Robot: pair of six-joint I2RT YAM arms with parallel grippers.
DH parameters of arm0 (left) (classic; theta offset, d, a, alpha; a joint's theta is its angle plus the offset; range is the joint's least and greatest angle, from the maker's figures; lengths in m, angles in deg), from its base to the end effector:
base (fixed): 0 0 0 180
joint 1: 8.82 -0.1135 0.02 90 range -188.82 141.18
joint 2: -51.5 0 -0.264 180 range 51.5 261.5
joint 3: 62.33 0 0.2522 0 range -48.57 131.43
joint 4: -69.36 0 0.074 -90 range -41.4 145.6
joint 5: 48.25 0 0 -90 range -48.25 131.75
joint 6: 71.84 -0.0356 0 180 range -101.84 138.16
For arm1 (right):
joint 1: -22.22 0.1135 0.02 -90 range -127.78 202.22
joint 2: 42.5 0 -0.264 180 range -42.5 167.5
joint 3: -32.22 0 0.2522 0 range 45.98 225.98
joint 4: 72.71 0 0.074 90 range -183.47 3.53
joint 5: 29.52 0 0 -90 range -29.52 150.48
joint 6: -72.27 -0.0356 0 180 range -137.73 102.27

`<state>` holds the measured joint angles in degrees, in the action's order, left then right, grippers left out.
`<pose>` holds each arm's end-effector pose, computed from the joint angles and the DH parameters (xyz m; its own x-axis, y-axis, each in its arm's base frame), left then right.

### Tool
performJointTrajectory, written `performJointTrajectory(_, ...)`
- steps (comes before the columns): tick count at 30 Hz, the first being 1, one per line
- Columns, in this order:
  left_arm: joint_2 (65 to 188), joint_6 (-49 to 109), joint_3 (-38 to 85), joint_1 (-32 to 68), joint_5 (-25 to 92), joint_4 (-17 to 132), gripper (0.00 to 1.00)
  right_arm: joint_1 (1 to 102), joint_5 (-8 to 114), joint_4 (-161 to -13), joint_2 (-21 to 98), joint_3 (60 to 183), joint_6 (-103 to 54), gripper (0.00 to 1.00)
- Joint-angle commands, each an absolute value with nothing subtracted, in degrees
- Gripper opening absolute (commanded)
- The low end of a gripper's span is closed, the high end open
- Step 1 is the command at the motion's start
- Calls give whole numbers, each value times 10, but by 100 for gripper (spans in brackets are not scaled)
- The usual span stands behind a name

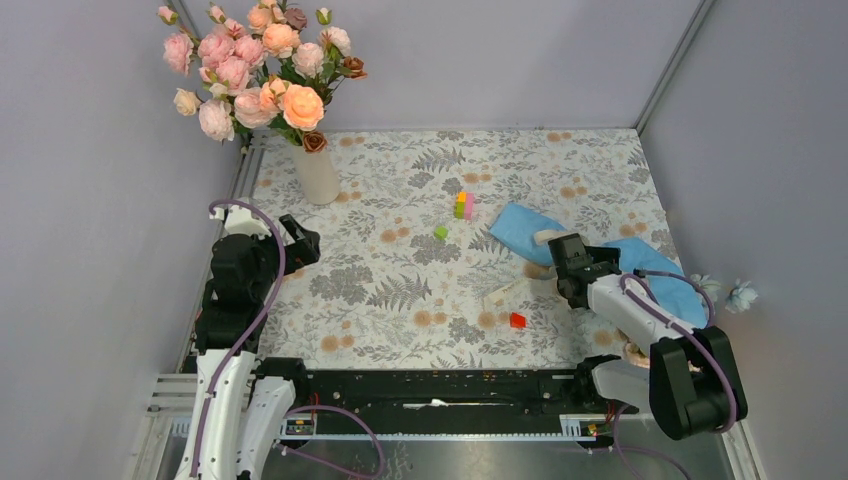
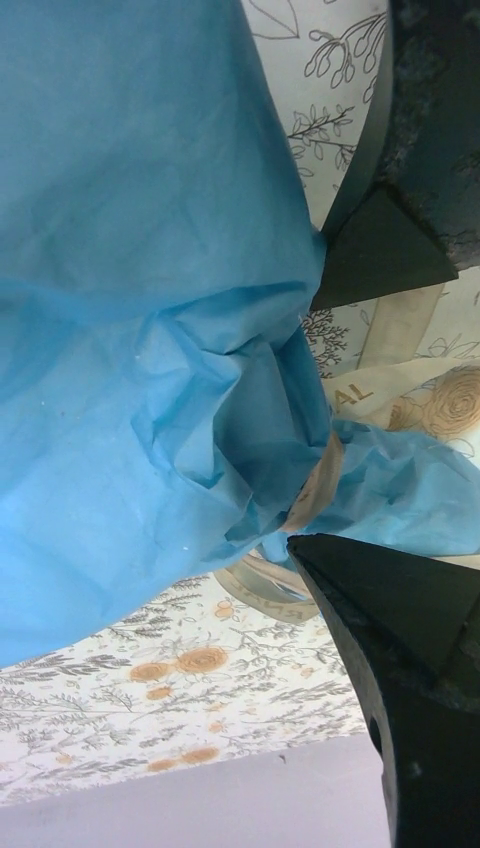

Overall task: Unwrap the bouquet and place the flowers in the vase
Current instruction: Adjust the fake flower at the center of the board.

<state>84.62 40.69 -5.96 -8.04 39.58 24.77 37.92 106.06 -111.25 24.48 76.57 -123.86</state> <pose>0.1326 -0.0032 0.3174 -0.3548 -0.3781 -0.8551 -0.0943 0.9244 -0.3696 0.1968 0.0289 0.1728 0.3709 0.8027 -0.4671 0.7707 0.0146 0.6371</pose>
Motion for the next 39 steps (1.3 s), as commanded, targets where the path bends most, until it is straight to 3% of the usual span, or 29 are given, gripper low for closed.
performJointTrajectory(1,849,411,-50,-84,385,267,99,361,1097,-1101,275,795,-1249,88)
performJointTrajectory(9,850,411,-51,-84,381,268,99,327,1079,-1055,328,818,-1217,83)
performJointTrajectory(17,851,411,-51,-84,379,269,99,317,1069,-1016,385,850,-1144,53)
performJointTrajectory(21,851,411,-51,-84,380,269,99,316,1041,-985,402,881,-1007,49)
performJointTrajectory(28,850,410,-51,-84,380,269,99,316,980,-940,417,883,-926,29)
performJointTrajectory(39,849,408,-52,-84,376,268,99,356,893,-832,402,834,-809,26)
